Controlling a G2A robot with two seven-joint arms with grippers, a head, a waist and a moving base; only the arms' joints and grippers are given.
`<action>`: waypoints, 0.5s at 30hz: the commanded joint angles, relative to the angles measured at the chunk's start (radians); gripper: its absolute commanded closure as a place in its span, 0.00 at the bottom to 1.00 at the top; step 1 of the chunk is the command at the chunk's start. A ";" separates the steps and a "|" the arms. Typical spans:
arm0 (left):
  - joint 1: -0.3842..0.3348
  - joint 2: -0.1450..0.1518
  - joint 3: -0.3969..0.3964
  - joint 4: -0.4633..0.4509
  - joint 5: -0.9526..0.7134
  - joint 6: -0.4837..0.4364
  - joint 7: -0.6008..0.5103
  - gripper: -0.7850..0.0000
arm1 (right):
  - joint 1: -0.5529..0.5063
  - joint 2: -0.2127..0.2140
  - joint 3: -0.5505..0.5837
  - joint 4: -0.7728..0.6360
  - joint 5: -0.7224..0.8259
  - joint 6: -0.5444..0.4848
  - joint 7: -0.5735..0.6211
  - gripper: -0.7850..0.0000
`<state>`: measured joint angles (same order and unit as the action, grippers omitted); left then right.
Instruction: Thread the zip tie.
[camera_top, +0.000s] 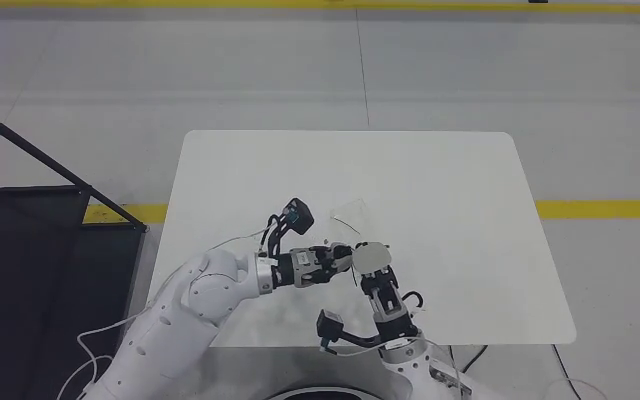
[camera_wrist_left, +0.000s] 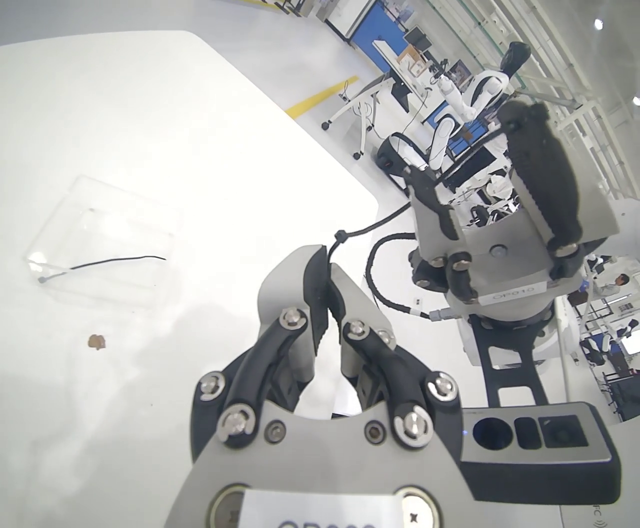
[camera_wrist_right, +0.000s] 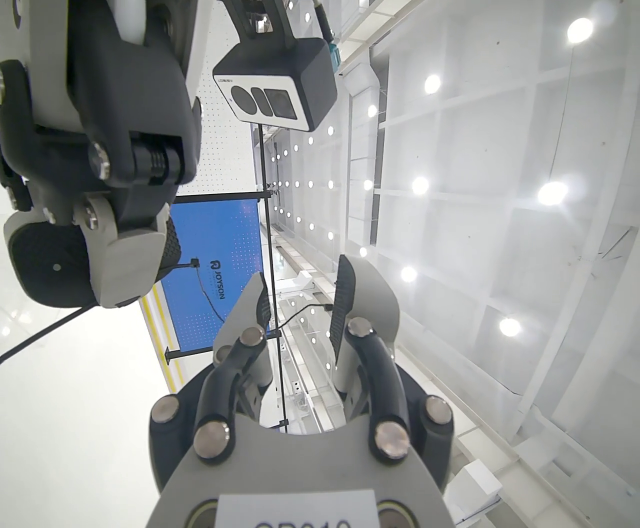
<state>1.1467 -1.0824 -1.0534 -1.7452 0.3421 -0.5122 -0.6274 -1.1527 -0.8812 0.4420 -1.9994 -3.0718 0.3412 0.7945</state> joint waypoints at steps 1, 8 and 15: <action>0.000 0.000 -0.001 0.001 -0.006 -0.002 0.002 1.00 | 0.001 0.001 0.001 0.000 0.000 0.005 0.002 0.55; 0.004 0.000 -0.007 0.004 -0.017 -0.006 0.013 1.00 | 0.001 0.004 0.004 0.000 0.000 0.014 0.007 0.47; 0.018 0.001 -0.023 0.010 -0.044 -0.011 0.035 1.00 | -0.010 0.008 0.026 -0.013 0.000 0.113 0.008 0.43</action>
<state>1.1626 -1.0824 -1.0733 -1.7396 0.3058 -0.5182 -0.5908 -1.1596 -0.8737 0.4624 -2.0074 -3.0718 0.4290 0.8038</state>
